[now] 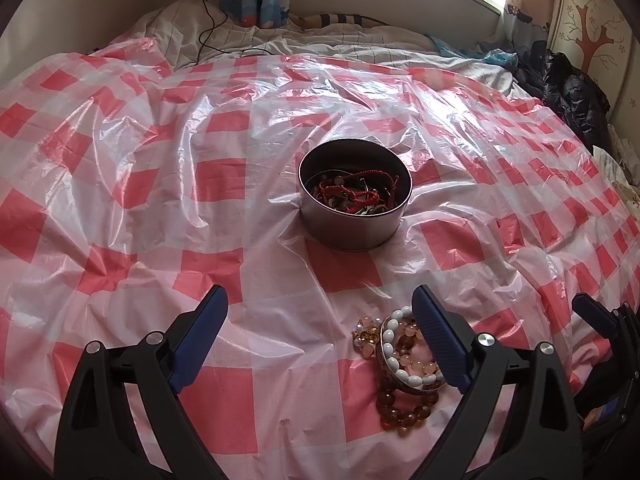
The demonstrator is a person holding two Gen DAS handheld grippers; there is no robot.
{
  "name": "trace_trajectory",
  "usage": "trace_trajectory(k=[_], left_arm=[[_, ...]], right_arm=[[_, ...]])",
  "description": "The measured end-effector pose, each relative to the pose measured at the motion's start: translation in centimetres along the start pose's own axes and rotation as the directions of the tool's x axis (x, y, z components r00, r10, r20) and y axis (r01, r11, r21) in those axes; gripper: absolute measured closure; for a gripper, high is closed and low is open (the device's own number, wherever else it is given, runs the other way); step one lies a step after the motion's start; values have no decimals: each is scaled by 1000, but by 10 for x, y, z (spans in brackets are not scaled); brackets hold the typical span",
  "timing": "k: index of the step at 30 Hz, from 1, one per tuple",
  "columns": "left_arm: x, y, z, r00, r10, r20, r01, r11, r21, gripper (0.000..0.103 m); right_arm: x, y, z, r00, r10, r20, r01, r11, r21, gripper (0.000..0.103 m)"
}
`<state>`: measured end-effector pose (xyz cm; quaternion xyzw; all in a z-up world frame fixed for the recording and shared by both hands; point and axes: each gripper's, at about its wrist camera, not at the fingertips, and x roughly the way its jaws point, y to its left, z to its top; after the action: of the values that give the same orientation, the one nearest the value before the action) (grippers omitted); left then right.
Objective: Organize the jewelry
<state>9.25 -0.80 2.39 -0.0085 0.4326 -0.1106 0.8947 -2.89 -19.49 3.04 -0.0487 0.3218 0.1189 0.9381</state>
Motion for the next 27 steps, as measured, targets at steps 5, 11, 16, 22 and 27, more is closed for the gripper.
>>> trace_trajectory(k=[5,11,16,22,27], left_arm=[[3,-3,-1,1000,1,-4,-1,1000,2,14],[4,-3,-1,1000,2,-5,-2,1000,2,14],[3,-2,-1,1000,2,-5,-2,1000,3,14],[3,-3,-1,1000,2,-6,-2,1000,3,14],[4,-4,-1,1000,3,-7,-3,1000,4,13]], right_arm=[[0,0,0,1000,0,-1,0,1000,-1,20],[0,0,0,1000,-1,-2,1,1000,-1,20],[1,0,-1,1000,-1,-2,1,1000,-1,20],[0,0,0,1000,0,-2,0,1000,0,20],[1,0,-1,1000,1,-3,-1,1000,-4,20]])
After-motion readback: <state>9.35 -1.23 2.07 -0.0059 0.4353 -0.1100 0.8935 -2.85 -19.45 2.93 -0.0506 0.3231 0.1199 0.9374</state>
